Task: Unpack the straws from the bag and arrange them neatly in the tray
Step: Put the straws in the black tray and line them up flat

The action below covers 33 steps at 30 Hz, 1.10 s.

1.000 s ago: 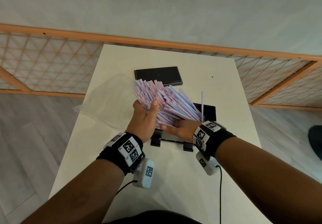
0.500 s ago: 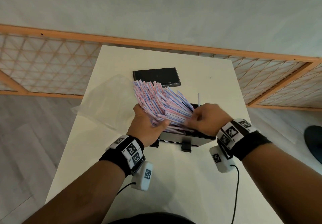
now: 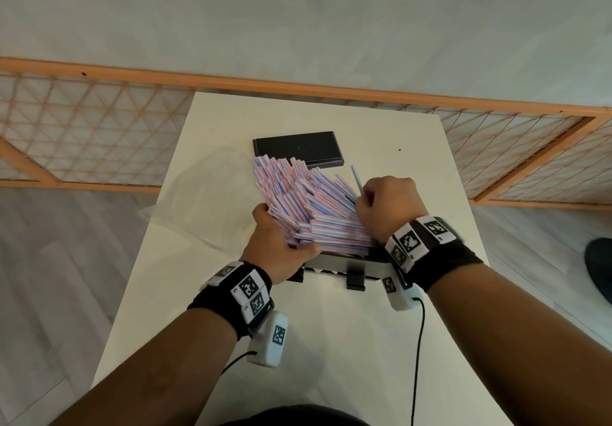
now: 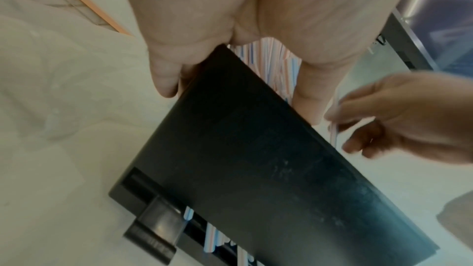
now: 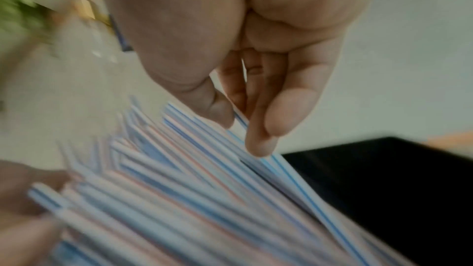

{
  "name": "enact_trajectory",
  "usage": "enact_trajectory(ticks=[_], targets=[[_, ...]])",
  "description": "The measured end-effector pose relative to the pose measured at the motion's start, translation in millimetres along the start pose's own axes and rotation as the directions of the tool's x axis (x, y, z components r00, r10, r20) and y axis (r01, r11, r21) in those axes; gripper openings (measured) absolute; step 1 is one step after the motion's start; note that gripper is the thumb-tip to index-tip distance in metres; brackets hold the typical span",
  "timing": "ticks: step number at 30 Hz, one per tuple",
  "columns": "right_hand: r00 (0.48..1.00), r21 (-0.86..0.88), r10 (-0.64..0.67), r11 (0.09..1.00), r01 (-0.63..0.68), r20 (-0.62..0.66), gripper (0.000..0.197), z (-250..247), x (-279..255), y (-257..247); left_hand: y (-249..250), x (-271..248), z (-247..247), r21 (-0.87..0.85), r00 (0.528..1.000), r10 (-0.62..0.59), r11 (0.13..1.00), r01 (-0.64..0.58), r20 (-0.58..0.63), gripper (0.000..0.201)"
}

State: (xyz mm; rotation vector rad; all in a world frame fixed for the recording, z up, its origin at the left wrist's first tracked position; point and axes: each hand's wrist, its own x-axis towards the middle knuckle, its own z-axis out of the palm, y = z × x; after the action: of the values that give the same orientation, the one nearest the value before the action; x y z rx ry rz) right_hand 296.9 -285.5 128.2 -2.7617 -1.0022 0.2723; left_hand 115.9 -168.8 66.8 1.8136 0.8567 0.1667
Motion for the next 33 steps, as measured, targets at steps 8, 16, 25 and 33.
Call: enact_trajectory(ticks=[8,16,25,33], targets=[[0.995,0.137,-0.097,0.986,0.099,-0.022,0.017,16,-9,6,9,-7,-3,0.072,0.998,-0.022,0.997,0.025,-0.052,0.097],[0.951,-0.067,0.114,0.993,-0.099,0.287,0.063,36,-11,15,20,-9,-5,0.130,0.993,-0.081,0.987,0.092,-0.088,0.080],[0.970,0.007,0.013,1.000,-0.015,0.242,0.071,46,-7,12,18,-11,-4,0.134,0.991,-0.090,0.986,0.103,-0.099,0.078],[0.967,0.059,0.059,0.995,-0.076,0.250,0.063,50,-6,6,17,-11,-4,0.148,0.990,-0.090,0.983,0.105,-0.107,0.077]])
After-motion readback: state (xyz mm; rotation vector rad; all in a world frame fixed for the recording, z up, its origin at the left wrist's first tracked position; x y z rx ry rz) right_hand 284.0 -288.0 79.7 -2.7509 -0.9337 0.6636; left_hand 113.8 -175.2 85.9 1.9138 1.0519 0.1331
